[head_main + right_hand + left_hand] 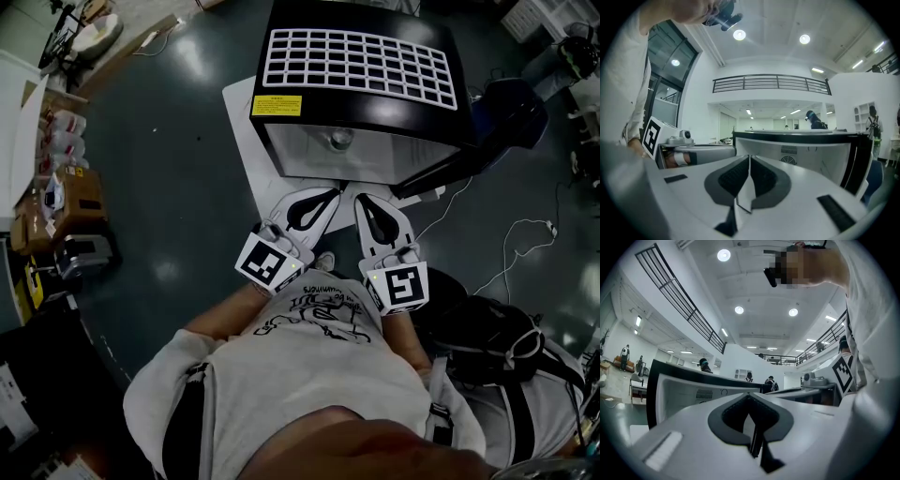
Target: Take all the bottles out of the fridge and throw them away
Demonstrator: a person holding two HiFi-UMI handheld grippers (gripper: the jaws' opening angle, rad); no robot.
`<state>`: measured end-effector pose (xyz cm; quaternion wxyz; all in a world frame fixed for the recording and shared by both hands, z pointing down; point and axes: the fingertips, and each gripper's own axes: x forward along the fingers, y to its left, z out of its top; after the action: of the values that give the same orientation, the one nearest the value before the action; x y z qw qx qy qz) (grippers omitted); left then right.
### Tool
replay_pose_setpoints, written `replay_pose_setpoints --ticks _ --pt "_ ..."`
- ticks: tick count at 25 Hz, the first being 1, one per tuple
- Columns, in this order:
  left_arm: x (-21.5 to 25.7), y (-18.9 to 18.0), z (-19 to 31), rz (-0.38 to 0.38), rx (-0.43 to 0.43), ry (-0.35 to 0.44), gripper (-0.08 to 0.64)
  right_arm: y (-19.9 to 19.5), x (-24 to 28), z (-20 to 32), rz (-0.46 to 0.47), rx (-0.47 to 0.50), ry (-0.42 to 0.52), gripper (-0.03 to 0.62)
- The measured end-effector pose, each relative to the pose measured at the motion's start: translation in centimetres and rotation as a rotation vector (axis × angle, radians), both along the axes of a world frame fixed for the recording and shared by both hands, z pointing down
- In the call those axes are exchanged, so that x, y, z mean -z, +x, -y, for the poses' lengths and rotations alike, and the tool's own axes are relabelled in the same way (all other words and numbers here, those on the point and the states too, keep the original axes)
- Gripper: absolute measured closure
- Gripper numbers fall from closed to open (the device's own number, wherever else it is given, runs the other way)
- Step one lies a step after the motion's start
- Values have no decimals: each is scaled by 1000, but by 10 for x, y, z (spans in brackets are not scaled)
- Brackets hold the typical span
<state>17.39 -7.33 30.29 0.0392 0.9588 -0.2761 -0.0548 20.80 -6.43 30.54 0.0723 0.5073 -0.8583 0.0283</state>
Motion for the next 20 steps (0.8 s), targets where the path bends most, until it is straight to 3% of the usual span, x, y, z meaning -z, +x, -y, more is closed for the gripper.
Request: replay_pose_setpoints --ticks 20 --pt "-23 -5 23 8 5 -1 552 2 -22 24 2 -22 4 578"
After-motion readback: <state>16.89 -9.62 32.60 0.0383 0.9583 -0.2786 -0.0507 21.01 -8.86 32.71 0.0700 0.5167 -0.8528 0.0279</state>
